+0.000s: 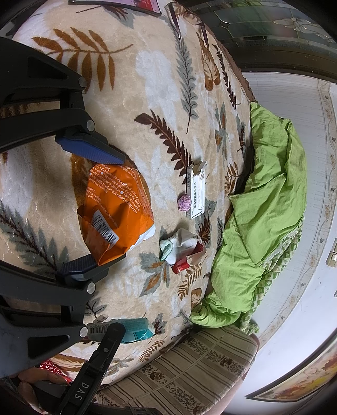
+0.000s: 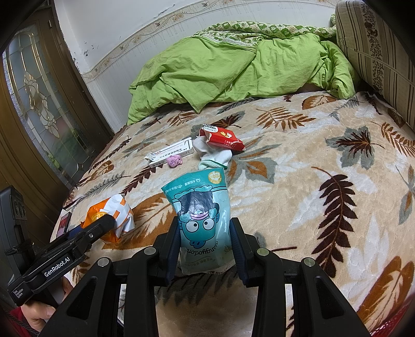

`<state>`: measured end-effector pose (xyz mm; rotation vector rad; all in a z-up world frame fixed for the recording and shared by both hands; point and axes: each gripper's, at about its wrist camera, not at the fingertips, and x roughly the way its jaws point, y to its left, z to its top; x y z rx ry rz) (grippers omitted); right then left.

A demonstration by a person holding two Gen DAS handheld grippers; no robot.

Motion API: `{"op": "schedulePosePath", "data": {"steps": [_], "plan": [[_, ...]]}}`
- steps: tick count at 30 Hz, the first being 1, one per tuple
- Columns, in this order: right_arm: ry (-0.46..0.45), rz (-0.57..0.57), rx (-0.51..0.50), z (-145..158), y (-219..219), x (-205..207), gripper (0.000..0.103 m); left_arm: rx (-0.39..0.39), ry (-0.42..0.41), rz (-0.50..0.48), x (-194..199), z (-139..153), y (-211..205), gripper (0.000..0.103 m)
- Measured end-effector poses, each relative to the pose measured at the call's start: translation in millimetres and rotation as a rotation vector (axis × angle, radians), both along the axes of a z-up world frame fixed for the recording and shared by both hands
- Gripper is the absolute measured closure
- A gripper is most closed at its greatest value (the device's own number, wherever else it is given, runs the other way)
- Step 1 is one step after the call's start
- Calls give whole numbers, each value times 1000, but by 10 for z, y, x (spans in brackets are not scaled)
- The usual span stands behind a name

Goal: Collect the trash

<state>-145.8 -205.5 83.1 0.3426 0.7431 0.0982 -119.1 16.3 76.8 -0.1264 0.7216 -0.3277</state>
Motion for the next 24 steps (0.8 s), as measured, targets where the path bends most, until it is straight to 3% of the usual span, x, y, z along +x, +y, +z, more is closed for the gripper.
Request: {"op": "schedulePosePath", "data": {"steps": [12, 20, 24], "plan": [[4, -52, 96, 157, -246, -304, 64, -70, 34, -122, -144, 67, -196, 39], [-5, -161, 150, 347, -706, -997, 64, -74, 19, -341, -498, 367, -841, 39], [-14, -277, 132, 441, -1084, -1494, 64, -69, 16, -485, -735, 493, -1324, 39]]}}
